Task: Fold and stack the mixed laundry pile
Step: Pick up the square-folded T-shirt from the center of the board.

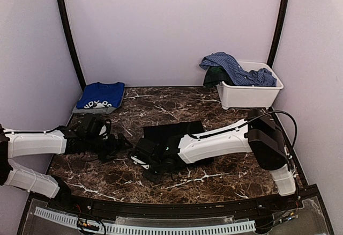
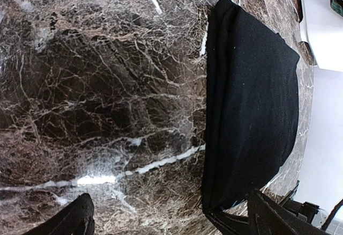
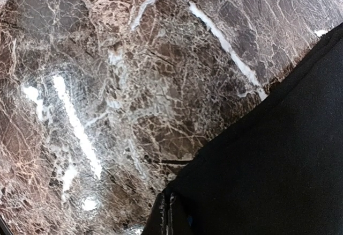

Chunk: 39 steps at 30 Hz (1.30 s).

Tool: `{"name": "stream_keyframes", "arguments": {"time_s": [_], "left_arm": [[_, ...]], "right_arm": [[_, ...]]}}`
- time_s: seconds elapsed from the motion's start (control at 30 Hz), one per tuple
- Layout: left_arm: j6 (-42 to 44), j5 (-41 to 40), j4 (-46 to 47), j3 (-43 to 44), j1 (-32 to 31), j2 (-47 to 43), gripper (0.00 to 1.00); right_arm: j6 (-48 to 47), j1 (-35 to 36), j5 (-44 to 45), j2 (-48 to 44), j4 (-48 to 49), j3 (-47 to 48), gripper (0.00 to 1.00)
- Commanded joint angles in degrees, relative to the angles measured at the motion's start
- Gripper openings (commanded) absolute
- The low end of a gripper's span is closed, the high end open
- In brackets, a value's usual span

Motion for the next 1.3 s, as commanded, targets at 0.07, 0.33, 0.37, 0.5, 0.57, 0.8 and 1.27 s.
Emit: {"name": "stream_keyframes", "arguments": {"time_s": [0.07, 0.33, 0.37, 0.5, 0.57, 0.8, 1.27], "left_arm": [[0.1, 0.8, 1.3, -0.5, 0.4, 0.0, 0.99], [-4.3, 5.6, 10.9, -4.3, 0.4, 1.5, 0.99], [-4.6, 6.3, 12.8, -4.6, 0.4, 1.7, 0.99], [-6.3, 6.9, 17.0, -5.3, 0.3, 2.2, 0.99], [-6.6, 6.8, 17.6, -4.9, 0.3, 2.4, 0.99], [-9.3, 8.9, 20.9, -2.2, -0.8, 8.2, 0.99], [-20.9, 10.1, 37.1, -1.5, -5.2, 22.8, 0.97]], "right_arm": [[0.2, 0.6, 2.1, -3.9, -4.0, 1.0, 0.0], [0.3, -0.2, 0.8, -8.8, -0.7, -0.3, 0.0], [0.4, -0.4, 0.3, -8.9, -0.4, -0.5, 0.0], [0.3, -0.6, -0.9, -9.4, 0.8, -0.7, 0.0], [0.2, -0.6, -1.2, -9.4, 1.1, -0.5, 0.0], [0.4, -0.6, -2.4, -8.9, 1.6, 0.4, 0.0], [-0.4, -0.5, -5.4, -6.1, 1.7, 8.5, 0.0]]}}
